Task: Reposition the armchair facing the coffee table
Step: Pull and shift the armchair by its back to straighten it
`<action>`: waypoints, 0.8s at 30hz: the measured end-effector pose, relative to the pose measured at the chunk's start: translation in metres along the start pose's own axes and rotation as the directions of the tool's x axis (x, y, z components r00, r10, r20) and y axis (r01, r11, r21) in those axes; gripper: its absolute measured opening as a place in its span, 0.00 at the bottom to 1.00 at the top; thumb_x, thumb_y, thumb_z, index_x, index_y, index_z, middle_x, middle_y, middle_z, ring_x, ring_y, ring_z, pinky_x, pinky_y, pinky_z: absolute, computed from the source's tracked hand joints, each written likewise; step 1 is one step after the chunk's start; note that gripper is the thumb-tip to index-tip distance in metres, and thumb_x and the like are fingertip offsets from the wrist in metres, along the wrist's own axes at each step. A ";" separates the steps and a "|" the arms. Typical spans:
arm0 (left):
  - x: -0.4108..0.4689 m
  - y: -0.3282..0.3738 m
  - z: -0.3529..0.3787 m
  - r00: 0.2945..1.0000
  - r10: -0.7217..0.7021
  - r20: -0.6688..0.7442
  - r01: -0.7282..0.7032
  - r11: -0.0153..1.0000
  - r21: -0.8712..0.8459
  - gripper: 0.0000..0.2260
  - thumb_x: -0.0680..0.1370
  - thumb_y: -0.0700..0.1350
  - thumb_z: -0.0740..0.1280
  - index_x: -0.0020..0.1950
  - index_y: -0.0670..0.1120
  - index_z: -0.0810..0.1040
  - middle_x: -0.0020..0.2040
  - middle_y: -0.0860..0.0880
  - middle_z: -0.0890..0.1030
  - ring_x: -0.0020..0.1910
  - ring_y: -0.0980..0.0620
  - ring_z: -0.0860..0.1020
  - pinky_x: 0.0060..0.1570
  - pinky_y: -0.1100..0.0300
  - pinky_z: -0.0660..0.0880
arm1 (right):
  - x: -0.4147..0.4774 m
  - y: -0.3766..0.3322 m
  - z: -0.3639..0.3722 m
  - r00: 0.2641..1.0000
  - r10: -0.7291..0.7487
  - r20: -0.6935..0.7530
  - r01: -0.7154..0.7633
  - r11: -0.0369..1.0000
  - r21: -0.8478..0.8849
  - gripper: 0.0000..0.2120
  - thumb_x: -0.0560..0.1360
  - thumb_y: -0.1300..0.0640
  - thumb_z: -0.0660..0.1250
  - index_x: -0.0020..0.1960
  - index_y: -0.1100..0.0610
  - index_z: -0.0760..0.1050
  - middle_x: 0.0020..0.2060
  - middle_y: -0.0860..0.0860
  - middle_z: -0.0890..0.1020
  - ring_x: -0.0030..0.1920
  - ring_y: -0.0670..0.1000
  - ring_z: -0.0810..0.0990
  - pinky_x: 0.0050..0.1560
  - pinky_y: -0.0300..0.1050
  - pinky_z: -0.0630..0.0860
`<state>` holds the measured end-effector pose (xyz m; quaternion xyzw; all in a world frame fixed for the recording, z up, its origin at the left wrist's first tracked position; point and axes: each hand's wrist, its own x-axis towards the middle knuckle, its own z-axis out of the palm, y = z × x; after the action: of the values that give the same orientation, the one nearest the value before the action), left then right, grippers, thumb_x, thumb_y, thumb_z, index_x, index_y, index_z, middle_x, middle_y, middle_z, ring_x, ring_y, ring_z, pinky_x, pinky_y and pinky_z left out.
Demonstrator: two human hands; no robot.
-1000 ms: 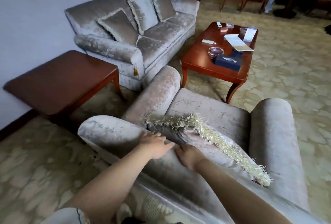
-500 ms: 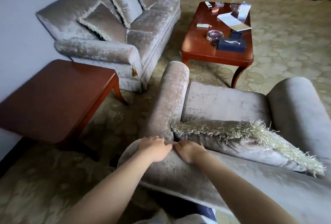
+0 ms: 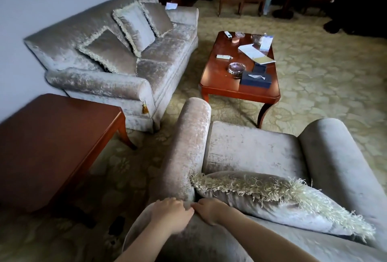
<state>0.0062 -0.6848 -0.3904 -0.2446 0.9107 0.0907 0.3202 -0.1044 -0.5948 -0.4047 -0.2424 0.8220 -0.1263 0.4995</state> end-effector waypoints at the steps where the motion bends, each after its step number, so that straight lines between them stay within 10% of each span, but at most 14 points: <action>1: 0.000 0.000 0.001 1.000 -0.001 -0.004 0.001 1.000 0.000 0.24 0.77 0.53 0.45 0.68 0.49 0.68 0.67 0.43 0.71 0.67 0.41 0.68 0.62 0.41 0.64 | -0.002 0.002 0.002 1.000 -0.018 0.003 0.018 1.000 -0.009 0.19 0.82 0.61 0.51 0.71 0.66 0.63 0.64 0.68 0.73 0.65 0.65 0.72 0.63 0.55 0.67; 7: -0.012 -0.002 0.008 0.999 0.043 -0.014 -0.042 0.997 0.065 0.24 0.79 0.52 0.45 0.73 0.48 0.63 0.70 0.42 0.69 0.69 0.41 0.66 0.65 0.41 0.64 | -0.024 0.011 0.013 0.995 -0.092 -0.039 0.080 0.966 -0.246 0.28 0.80 0.42 0.47 0.69 0.57 0.70 0.72 0.60 0.68 0.71 0.58 0.68 0.70 0.52 0.65; 24: -0.006 -0.007 0.006 0.999 0.053 -0.010 -0.052 0.995 0.089 0.23 0.80 0.51 0.46 0.74 0.48 0.62 0.72 0.41 0.66 0.71 0.41 0.64 0.66 0.43 0.63 | -0.016 0.016 0.013 0.992 -0.078 -0.098 0.048 0.957 -0.285 0.26 0.78 0.41 0.49 0.66 0.56 0.72 0.69 0.58 0.72 0.68 0.58 0.71 0.66 0.49 0.66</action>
<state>0.0172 -0.6861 -0.3915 -0.2065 0.9220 0.0569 0.3225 -0.0907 -0.5724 -0.4056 -0.3300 0.8493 -0.0368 0.4104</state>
